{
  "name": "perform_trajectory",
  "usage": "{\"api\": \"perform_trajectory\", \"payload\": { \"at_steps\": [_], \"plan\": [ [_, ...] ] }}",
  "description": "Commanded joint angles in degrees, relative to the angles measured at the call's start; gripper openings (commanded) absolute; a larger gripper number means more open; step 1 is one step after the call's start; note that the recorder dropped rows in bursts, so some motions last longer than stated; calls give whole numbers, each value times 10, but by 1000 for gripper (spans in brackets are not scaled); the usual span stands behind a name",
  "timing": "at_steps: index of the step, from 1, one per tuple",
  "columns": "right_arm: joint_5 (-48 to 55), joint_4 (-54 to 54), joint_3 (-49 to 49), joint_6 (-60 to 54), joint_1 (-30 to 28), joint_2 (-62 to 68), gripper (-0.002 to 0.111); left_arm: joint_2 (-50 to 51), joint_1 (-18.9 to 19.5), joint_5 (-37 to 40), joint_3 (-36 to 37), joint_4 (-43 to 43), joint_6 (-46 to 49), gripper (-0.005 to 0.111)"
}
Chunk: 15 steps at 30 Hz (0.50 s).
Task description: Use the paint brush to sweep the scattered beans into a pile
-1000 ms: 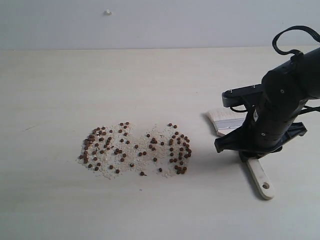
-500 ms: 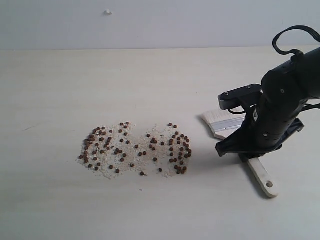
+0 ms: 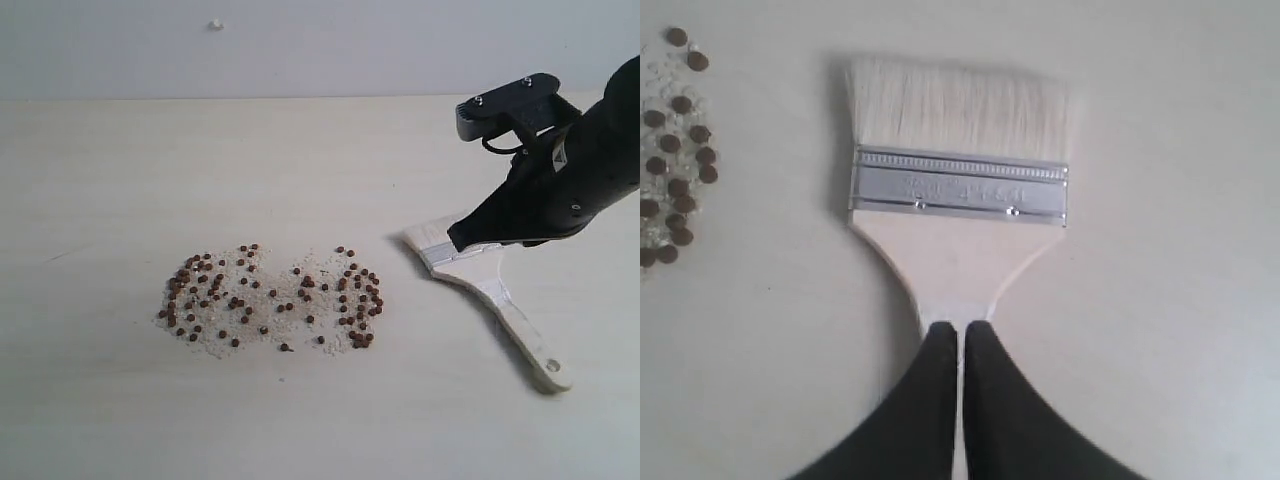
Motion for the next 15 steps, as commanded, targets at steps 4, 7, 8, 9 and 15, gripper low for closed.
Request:
{"api": "perform_trajectory", "payload": {
  "at_steps": [4, 7, 8, 9, 15],
  "plan": [
    [53, 20, -3, -5, 1, 6, 4, -3, 2, -3, 0, 0, -4, 0],
    [85, 75, 6, -62, 1, 6, 40, -3, 2, -3, 0, 0, -4, 0],
    [82, 77, 11, -66, 1, 6, 46, -3, 2, -3, 0, 0, -4, 0],
    [69, 77, 23, -74, 1, 6, 53, -3, 2, -3, 0, 0, -4, 0],
    [-37, 77, 74, -74, -4, 6, 55, -3, 2, -3, 0, 0, -4, 0]
  ]
}}
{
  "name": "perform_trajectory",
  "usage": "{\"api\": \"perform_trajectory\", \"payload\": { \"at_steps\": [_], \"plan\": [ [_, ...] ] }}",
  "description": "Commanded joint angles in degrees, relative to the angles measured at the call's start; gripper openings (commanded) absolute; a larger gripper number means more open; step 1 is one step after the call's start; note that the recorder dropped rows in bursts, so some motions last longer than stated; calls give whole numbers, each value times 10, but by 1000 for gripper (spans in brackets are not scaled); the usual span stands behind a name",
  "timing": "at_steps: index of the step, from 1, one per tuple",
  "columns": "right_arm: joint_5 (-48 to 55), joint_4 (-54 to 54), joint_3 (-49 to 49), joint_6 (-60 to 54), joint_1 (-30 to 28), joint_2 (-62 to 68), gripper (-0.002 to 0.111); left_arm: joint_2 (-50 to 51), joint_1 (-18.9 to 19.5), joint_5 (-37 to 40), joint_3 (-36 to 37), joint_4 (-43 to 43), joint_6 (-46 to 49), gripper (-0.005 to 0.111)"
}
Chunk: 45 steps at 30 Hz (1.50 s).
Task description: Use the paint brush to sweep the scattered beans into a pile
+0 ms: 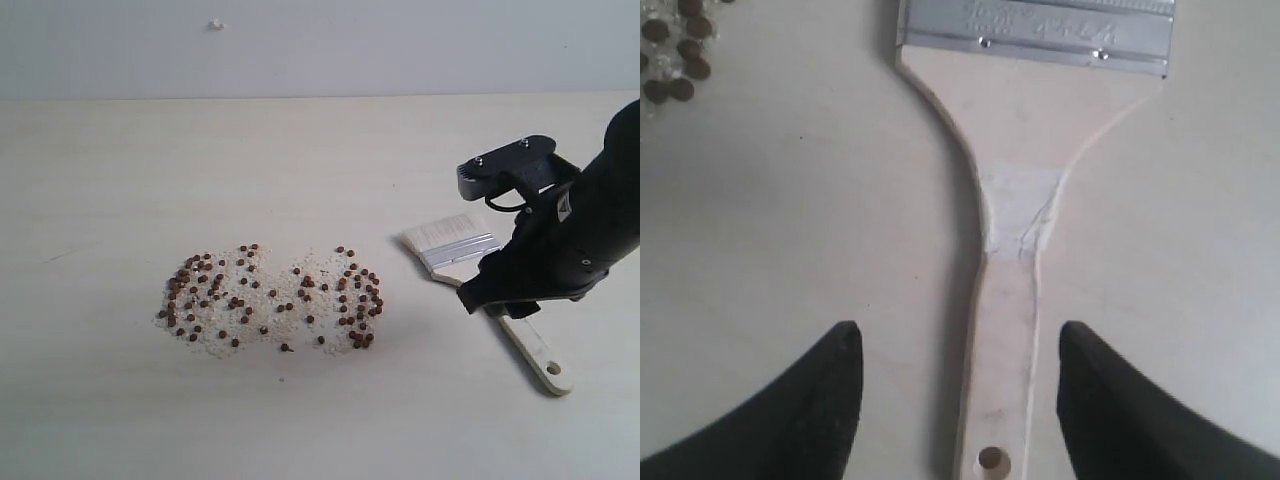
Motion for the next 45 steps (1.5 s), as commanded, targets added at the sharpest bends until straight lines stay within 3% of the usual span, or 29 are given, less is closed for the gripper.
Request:
{"api": "perform_trajectory", "payload": {
  "at_steps": [1, 5, 16, 27, 31, 36, 45],
  "plan": [
    [-69, 2, 21, -6, -8, 4, 55, -3, 2, -3, 0, 0, -4, 0],
    [-75, 2, 21, -12, -34, 48, 55, -3, 2, -3, 0, 0, -4, 0],
    [-124, 4, 15, -24, -34, 138, 55, -3, 2, -3, 0, 0, -4, 0],
    [-142, 2, 15, -30, -34, 153, 47, -3, 2, -3, 0, 0, -4, 0],
    [-125, 2, 15, -30, -34, 153, 35, -3, 2, -3, 0, 0, -4, 0],
    [-83, 2, -2, -29, -34, 153, -1, -3, 2, -3, 0, 0, -4, 0],
    [-41, 2, -35, -14, -34, 106, 0, -3, 2, -3, 0, 0, -4, 0]
  ]
}}
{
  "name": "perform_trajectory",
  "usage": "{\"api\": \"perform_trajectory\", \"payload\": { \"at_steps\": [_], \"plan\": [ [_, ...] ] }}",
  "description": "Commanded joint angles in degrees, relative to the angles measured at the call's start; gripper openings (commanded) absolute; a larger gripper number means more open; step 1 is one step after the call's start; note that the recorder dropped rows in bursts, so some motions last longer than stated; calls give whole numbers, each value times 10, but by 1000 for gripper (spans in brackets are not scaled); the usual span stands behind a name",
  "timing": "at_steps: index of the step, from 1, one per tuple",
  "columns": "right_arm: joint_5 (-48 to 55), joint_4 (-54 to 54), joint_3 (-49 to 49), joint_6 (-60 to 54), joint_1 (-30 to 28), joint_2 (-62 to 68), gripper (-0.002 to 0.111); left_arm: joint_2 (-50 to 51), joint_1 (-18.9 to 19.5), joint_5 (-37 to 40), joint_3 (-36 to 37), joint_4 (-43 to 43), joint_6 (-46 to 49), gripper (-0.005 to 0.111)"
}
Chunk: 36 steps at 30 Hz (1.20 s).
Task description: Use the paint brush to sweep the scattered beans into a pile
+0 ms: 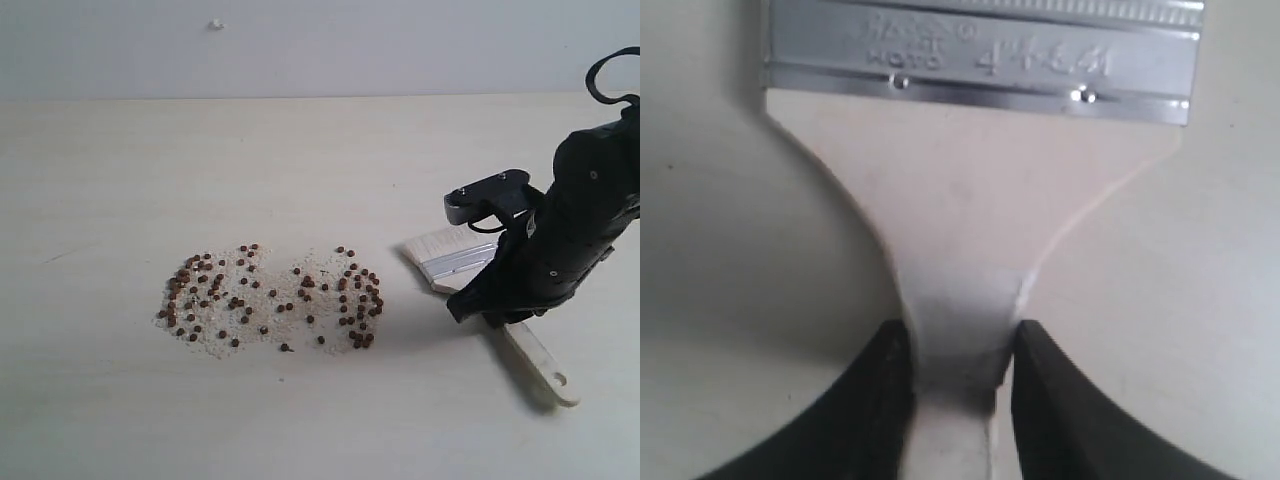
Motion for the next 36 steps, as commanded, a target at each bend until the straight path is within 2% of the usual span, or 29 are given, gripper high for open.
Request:
{"api": "perform_trajectory", "payload": {
  "at_steps": [1, 10, 13, 16, 18, 19, 21, 29, 31, 36],
  "plan": [
    [4, -6, -5, 6, -3, -37, 0, -3, 2, -3, 0, 0, -4, 0],
    [32, -6, -5, 6, -3, -105, 0, -3, 2, -3, 0, 0, -4, 0],
    [82, 8, -21, -6, -2, -128, 0, -3, 2, -3, 0, 0, -4, 0],
    [138, 73, -48, -66, -2, -150, 0, -3, 2, -3, 0, 0, -4, 0],
    [207, 118, -74, -121, -2, -155, 0, -3, 2, -3, 0, 0, -4, 0],
    [284, 140, -101, -150, -2, -156, 0, -3, 2, -3, 0, 0, -4, 0],
    [362, 139, -129, -151, -2, -159, 0, -3, 2, -3, 0, 0, -4, 0],
    [383, 139, -142, -171, -2, -207, 0, -3, 2, -5, 0, 0, -2, 0],
    [376, 140, -142, -170, -2, -218, 0, -3, 2, -37, 0, 18, 0, 0],
    [370, 173, -142, -190, -2, -224, 0, -3, 2, -197, 0, 22, -1, 0]
  ]
}}
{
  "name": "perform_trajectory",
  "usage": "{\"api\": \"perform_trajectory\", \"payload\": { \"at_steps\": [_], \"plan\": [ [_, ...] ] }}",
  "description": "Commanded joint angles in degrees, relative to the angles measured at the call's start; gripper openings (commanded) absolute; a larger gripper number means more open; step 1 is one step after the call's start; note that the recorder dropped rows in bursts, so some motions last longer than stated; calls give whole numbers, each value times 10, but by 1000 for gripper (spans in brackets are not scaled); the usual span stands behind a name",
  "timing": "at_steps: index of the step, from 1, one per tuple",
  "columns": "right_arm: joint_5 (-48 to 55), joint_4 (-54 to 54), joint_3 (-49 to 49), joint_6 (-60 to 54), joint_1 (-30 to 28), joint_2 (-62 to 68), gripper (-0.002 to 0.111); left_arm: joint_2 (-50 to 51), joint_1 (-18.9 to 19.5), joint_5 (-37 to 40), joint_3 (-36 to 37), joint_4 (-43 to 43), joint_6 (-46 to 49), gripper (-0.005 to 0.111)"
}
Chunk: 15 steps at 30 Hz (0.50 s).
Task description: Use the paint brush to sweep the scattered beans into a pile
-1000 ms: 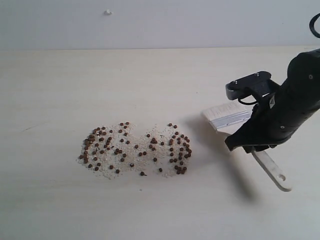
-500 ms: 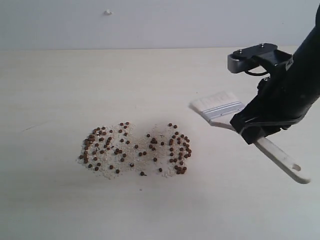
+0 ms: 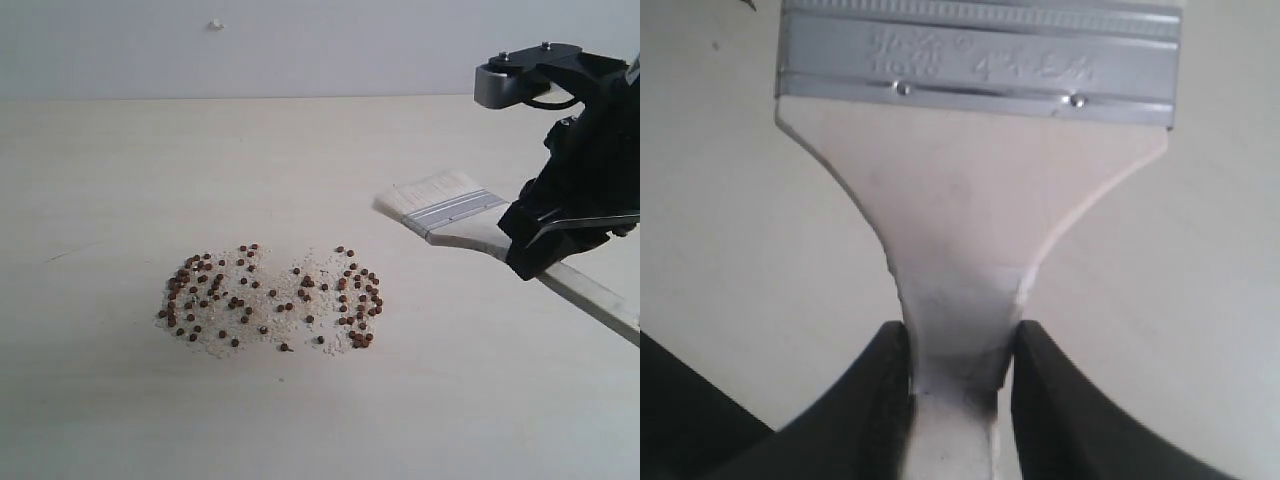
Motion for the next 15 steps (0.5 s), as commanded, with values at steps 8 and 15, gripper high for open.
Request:
{"api": "perform_trajectory", "payload": {
  "at_steps": [8, 15],
  "plan": [
    [-17, 80, -5, -66, -2, -7, 0, -3, 2, -155, -1, 18, 0, 0],
    [-12, 95, -5, -77, -2, -6, 0, -3, 2, -230, -1, 41, 1, 0]
  ]
}}
